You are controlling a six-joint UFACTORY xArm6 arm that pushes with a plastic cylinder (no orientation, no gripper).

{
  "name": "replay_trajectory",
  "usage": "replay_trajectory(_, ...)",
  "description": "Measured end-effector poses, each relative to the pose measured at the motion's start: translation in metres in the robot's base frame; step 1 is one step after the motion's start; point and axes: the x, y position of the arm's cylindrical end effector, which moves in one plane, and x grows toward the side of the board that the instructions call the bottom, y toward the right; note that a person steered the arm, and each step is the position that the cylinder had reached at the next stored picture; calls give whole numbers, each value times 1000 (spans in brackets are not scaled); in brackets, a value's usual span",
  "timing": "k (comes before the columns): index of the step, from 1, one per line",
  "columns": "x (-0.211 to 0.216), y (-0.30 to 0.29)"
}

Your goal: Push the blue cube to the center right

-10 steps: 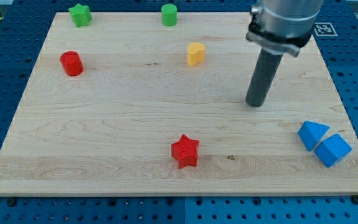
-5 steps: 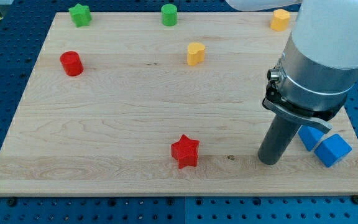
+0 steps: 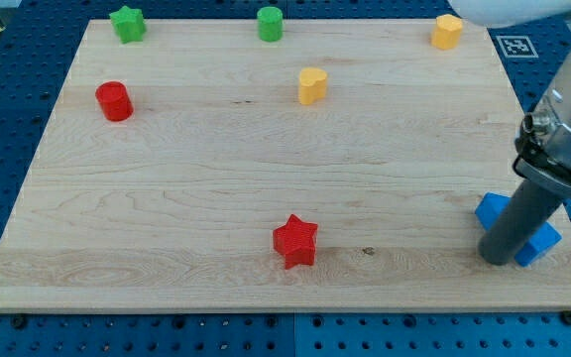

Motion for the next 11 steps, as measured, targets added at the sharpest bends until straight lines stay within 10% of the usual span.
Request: replay_trajectory(11,-39,56)
